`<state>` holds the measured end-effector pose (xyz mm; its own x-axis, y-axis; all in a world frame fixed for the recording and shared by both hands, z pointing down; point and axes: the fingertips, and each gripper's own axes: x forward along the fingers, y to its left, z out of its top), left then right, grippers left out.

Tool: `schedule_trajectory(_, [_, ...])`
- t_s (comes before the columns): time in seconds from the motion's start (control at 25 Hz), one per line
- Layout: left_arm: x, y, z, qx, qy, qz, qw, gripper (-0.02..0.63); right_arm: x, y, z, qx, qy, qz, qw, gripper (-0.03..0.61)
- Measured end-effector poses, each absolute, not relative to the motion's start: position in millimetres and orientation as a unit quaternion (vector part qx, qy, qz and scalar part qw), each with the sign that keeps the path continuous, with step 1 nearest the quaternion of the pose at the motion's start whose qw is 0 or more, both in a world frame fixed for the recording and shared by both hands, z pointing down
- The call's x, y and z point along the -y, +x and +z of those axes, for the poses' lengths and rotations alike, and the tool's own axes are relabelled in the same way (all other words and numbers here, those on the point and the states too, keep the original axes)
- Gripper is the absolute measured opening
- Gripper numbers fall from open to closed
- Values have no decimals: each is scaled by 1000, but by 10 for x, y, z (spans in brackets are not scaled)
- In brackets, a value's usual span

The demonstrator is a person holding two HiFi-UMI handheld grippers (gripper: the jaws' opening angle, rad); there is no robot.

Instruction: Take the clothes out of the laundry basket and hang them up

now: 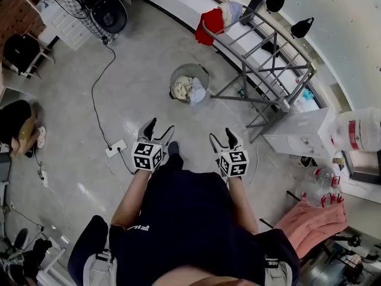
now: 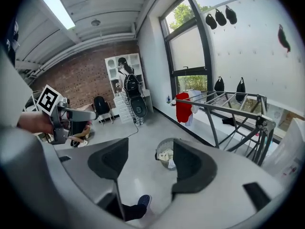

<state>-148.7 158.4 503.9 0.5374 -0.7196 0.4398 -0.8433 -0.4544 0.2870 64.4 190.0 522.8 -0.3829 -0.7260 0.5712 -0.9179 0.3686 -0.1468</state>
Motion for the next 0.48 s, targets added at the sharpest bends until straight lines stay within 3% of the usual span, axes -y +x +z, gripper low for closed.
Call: schedule_trajectory(0.48, [-735, -1344, 5438, 427, 849, 165, 264, 313, -1232, 603, 5680, 792, 496, 246, 258, 290])
